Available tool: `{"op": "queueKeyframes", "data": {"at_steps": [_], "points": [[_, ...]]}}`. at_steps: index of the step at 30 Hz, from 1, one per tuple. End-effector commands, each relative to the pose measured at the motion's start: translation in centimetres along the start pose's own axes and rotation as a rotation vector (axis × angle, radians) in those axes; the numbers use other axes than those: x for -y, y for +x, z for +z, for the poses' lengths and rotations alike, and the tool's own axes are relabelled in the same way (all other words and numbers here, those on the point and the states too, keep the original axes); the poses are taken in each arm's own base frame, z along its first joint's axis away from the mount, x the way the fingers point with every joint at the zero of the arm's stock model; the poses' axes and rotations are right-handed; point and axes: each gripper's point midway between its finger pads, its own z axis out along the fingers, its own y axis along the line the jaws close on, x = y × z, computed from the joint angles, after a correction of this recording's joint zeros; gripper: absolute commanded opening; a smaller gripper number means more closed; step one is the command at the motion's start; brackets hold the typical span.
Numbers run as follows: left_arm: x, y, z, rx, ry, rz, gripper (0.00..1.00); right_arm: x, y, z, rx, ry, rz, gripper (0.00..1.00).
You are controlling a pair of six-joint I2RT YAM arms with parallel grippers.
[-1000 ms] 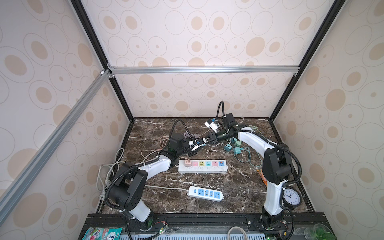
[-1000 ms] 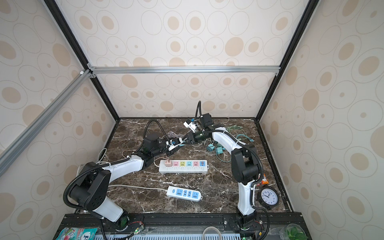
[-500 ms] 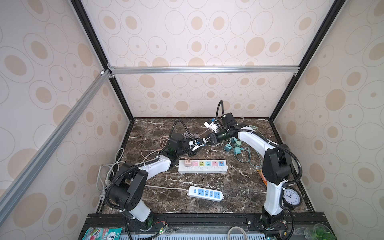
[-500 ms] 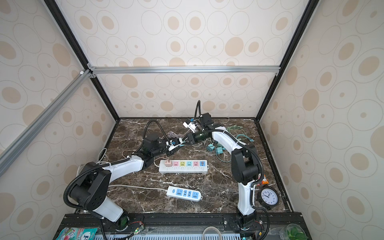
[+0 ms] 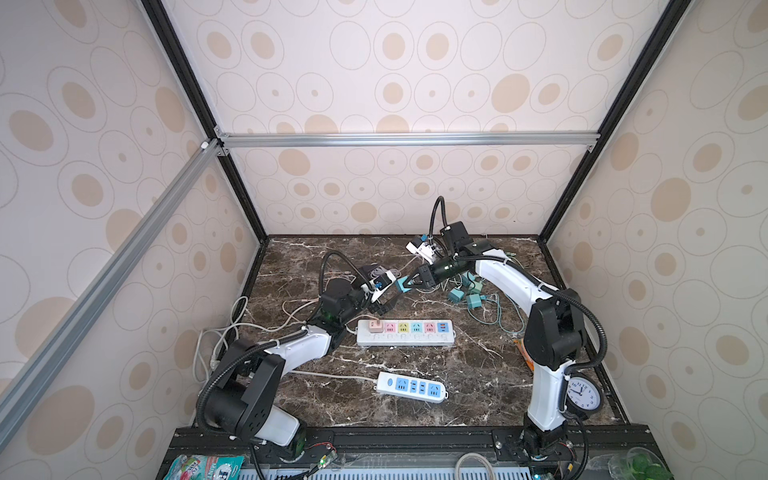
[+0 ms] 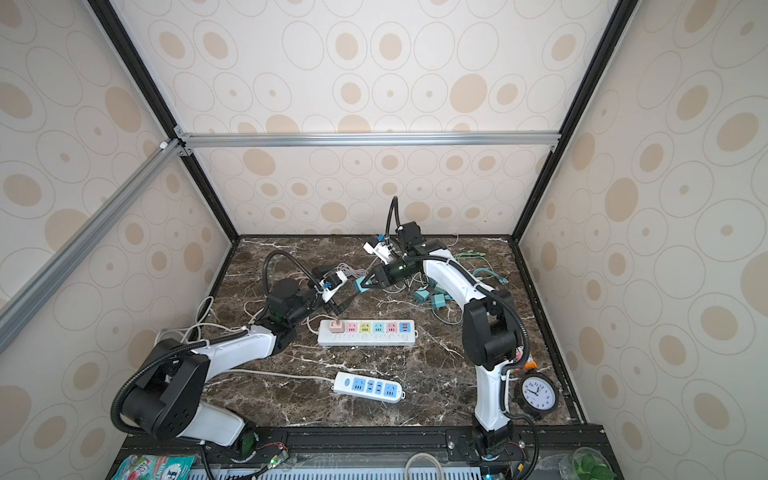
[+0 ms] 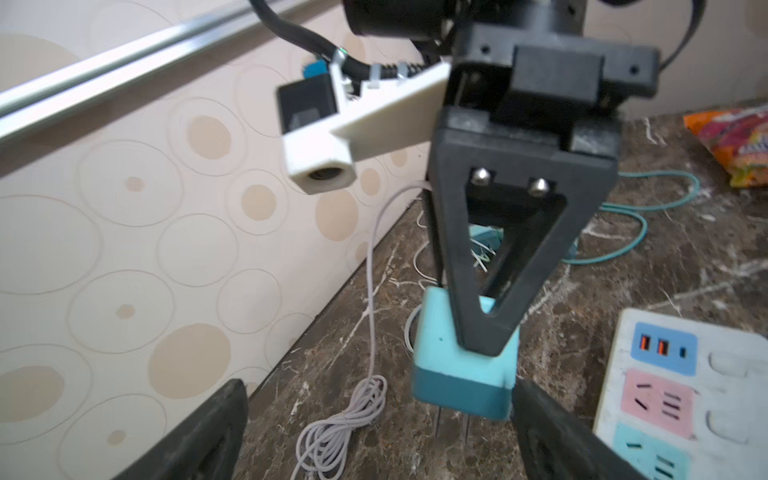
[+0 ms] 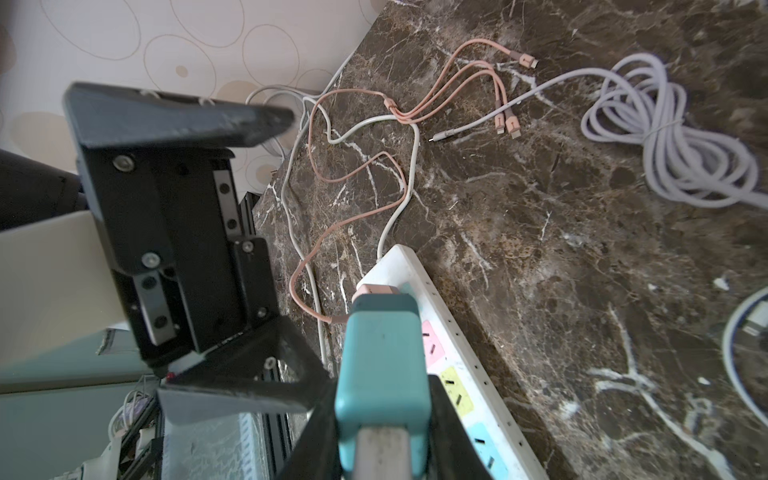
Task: Insert the plug
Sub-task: 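Open the left gripper and draw it back while the right gripper holds the charger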
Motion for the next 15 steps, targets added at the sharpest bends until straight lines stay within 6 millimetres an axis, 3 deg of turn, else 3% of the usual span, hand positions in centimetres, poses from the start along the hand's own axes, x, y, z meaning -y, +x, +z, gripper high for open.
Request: {"op": "queueKeyframes", "data": {"at_steps": [1,6,10,15], "points": [[-3.8,-6.3,-2.5,0.201,-0.168,-0.03,0.98,0.3,1.1,0.3,-0.067,0.026,-0.086,0.0],[-7.2,-7.4,-4.7,0.188,-0.338,-0.177,0.99,-0.1,2.0,0.9,-0.134,0.033,-0.183,0.0],[-9.5,-5.8,-7.1,0.171,-0.507,-0.392,0.98,-0.3,3.0,1.6,-0.209,0.046,-0.27,0.0],[-10.5,-3.8,-8.9,0.066,-0.619,-0.433,0.98,-1.3,4.7,2.7,-0.298,0.028,-0.393,0.0]]}}
